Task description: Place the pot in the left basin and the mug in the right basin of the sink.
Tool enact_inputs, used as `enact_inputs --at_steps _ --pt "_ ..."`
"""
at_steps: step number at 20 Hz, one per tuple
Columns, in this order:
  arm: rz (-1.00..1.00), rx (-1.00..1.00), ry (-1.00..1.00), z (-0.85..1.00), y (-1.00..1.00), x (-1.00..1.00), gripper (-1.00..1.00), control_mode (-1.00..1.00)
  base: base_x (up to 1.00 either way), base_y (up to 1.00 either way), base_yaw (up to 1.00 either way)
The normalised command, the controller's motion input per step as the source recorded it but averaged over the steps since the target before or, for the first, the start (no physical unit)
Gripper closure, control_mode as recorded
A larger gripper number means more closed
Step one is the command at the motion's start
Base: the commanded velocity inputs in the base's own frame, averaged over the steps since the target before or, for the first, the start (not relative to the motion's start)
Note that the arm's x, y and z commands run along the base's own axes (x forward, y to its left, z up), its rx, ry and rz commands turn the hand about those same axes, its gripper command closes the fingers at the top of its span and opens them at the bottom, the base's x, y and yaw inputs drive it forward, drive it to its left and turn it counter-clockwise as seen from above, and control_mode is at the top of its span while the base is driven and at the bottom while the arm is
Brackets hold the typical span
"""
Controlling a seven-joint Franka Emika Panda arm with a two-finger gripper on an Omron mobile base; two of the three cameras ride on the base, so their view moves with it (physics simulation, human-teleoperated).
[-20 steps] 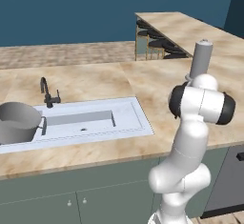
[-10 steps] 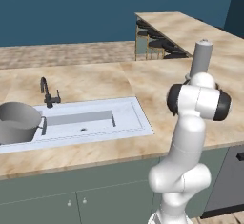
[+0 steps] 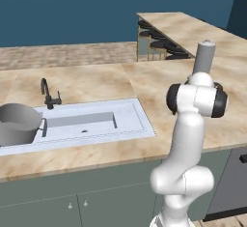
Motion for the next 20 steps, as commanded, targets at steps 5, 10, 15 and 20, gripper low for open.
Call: enact_inputs --at_steps 5,10,15,20 --pt "0.0 0.0 0.0 -0.19 0.0 0.13 -1.0 -1.0 0.0 0.0 0.0" --pt "0.0 0.0 0.0 -0.14 0.0 0.15 -1.0 -1.0 0.0 0.0 0.0" --pt "0.0 0.0 0.0 -0.02 0.0 0.21 -1.0 -1.0 0.0 0.0 0.0" --pt "0.0 0.0 0.0 0.0 0.0 0.27 -1.0 -1.0 0.0 0.0 0.0"
